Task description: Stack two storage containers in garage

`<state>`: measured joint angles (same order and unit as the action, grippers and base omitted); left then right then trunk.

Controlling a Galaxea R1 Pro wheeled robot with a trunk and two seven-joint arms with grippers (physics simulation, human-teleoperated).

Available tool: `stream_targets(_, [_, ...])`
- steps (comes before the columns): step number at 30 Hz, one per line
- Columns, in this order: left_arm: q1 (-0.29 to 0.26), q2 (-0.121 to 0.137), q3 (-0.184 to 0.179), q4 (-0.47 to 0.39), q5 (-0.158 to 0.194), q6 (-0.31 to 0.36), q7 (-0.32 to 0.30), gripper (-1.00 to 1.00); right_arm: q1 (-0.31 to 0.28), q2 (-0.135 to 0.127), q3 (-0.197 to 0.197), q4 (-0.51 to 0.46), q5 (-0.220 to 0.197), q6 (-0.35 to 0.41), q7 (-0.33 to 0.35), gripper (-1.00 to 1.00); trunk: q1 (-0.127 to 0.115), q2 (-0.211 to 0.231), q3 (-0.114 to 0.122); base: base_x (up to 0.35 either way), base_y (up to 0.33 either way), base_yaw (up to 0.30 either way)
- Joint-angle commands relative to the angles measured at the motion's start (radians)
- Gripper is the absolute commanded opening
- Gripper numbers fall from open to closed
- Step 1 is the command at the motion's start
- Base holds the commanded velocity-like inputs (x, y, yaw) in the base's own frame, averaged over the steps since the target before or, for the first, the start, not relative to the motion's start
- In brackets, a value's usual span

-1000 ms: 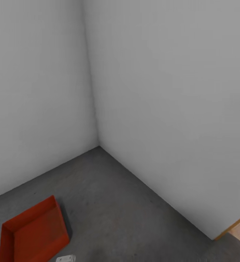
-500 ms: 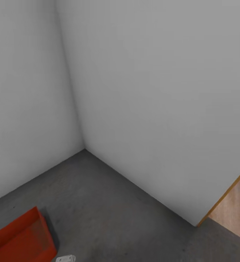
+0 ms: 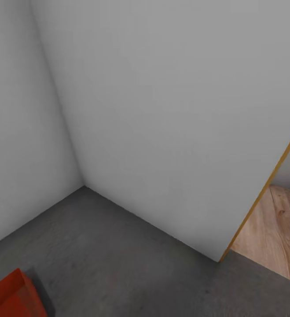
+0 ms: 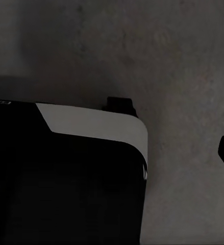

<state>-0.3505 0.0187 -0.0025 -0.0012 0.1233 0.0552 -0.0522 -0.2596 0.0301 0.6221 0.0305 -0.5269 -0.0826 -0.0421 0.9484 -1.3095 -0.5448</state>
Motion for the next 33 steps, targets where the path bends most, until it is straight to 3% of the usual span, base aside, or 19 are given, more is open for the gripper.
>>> stream_targets(1, [0.009, 0.000, -0.001, 0.000, 0.010, 0.002, -0.004, 1.00, -0.001, 0.001, 0.008, 0.003, -0.008, -0.005, -0.001, 1.00, 0.000, 0.000, 0.000, 0.000, 0.000, -0.290])
stream_targets(10, [0.037, -0.001, -0.001, 0.000, 0.010, -0.007, -0.005, 1.00, 0.004, -0.001, 0.008, 0.003, -0.008, -0.006, 0.000, 1.00, 0.000, 0.000, 0.004, 0.000, 0.000, -0.290])
stream_targets(33, [0.039, -0.002, -0.002, -0.002, 0.010, -0.005, -0.002, 1.00, 0.012, -0.001, 0.007, 0.003, -0.008, -0.008, 0.000, 1.00, 0.000, 0.000, 0.015, 0.000, 0.000, -0.290])
